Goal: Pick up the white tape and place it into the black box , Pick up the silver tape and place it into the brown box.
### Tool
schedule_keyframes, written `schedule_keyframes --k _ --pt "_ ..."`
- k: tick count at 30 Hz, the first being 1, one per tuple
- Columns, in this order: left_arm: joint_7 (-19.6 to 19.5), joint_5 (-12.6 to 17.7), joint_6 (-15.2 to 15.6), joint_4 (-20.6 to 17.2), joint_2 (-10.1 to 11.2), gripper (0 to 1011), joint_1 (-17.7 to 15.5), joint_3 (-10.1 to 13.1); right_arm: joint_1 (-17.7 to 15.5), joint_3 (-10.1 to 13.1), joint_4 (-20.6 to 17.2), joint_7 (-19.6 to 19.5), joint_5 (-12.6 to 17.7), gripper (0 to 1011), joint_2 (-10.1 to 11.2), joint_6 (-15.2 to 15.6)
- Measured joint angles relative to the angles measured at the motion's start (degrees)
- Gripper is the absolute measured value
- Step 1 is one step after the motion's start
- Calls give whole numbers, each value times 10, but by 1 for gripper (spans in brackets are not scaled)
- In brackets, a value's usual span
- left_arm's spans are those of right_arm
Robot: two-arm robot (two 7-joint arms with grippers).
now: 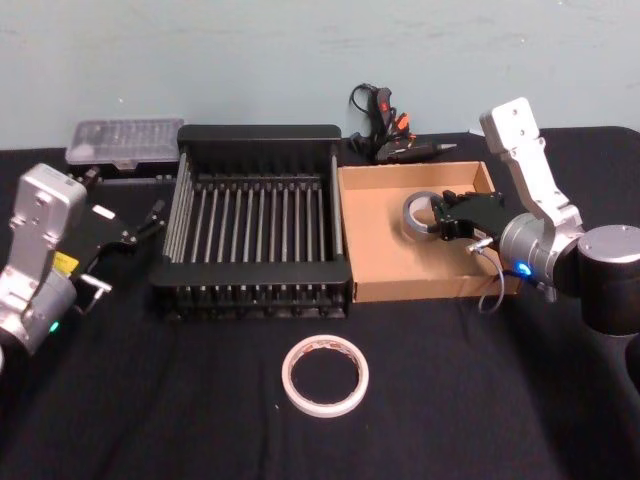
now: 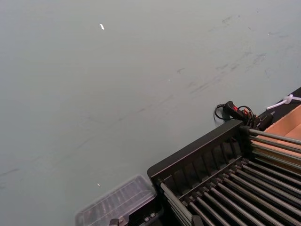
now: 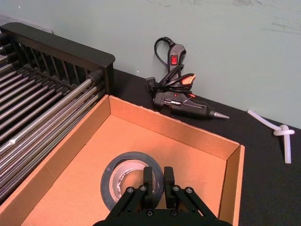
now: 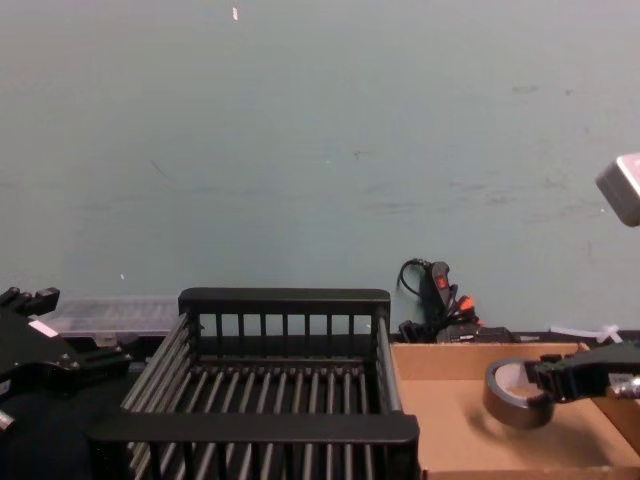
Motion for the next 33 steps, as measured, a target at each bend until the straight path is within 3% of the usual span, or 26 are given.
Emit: schedule_keyframes --k 8,12,23,33 --pt "0 0 0 0 0 1001 0 0 0 0 -2 0 1 146 1 0" --pt "0 0 0 0 0 1001 0 0 -1 1 -3 0 1 226 1 0" --pt "0 0 0 0 0 1001 0 0 -2 1 -4 1 2 607 2 1" --pt "0 0 0 0 0 1001 0 0 -2 1 -4 1 3 872 2 1"
